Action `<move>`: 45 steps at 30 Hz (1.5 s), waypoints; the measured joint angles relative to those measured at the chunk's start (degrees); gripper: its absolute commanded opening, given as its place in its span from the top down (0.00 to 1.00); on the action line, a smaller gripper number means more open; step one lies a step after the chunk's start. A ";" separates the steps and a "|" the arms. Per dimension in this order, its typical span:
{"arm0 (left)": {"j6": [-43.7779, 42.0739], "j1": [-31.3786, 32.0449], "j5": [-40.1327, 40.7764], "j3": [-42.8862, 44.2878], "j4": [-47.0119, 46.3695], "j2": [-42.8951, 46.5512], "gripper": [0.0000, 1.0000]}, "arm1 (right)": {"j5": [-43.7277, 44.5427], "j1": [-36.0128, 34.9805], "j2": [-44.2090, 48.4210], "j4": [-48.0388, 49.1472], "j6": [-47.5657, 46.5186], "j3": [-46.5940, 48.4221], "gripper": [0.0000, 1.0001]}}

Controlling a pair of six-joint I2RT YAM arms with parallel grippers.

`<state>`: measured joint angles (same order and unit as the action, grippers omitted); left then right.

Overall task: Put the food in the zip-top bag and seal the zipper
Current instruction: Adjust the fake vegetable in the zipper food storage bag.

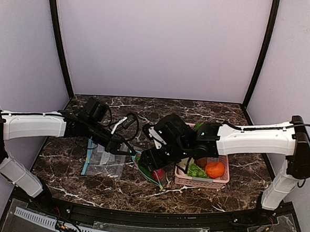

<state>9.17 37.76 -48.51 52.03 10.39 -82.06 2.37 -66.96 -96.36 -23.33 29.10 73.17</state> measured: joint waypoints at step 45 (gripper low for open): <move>0.52 -0.92 -0.11 0.02 -1.25 -2.60 0.99 | -7.26 3.32 -10.08 6.25 1.73 3.93 0.87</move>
<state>9.69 36.84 -48.62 52.05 9.15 -84.66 -4.89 -63.64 -106.43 -17.08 30.83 77.10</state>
